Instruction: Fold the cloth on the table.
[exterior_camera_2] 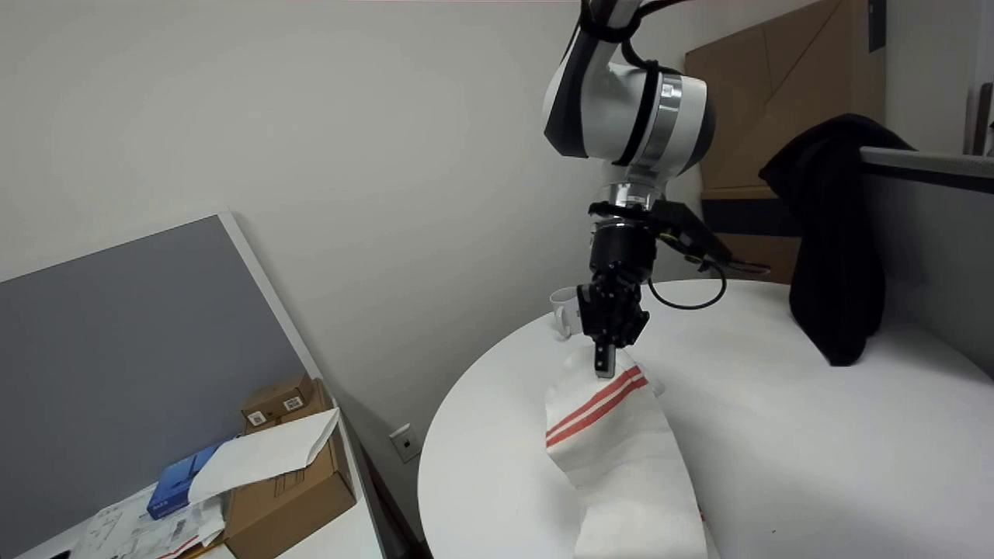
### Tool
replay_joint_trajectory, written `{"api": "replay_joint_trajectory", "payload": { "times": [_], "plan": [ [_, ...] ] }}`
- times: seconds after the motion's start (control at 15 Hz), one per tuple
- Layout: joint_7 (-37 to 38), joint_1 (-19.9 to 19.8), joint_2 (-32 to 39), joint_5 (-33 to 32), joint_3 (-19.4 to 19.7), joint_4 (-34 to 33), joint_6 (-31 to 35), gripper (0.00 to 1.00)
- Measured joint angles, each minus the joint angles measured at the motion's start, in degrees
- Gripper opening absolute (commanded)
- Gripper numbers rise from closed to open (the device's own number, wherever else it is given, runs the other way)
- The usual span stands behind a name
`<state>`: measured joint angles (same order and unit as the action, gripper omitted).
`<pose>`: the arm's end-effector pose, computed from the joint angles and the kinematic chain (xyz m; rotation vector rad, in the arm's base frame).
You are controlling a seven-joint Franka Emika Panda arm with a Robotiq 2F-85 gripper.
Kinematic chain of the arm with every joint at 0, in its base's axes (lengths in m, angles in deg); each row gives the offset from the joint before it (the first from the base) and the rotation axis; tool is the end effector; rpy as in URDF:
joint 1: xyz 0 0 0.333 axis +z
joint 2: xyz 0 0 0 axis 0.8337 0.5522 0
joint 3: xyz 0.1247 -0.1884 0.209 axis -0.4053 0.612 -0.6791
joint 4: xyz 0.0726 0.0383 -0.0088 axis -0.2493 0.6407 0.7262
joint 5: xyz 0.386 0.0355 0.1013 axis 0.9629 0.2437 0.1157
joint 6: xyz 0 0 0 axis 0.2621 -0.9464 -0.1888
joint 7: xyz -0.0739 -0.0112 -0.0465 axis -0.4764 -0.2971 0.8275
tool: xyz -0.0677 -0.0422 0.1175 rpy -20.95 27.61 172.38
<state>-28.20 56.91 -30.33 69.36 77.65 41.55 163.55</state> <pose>0.5331 0.1101 0.2665 -2.3222 -0.6811 0.3873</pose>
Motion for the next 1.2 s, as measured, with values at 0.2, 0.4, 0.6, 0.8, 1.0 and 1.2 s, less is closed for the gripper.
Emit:
{"api": "replay_joint_trajectory", "payload": {
  "times": [0.2,0.4,0.6,0.8,1.0,1.2],
  "plan": [
    [0.01,-0.81,0.88,-3.13,0.08,-2.0,1.34,0.02],
    [0.03,-0.98,1.85,-5.69,0.04,-3.59,2.26,0.02],
    [0.03,-0.83,3.22,-8.45,-0.57,-5.01,2.86,0.02],
    [-0.03,-0.31,5.12,-10.92,-2.04,-6.89,2.85,0.02],
    [-0.22,0.56,7.07,-12.61,-3.97,-9.95,2.93,0.02],
    [-1.35,1.58,8.08,-13.09,-5.71,-13.63,3.66,0.02]
  ]
}}
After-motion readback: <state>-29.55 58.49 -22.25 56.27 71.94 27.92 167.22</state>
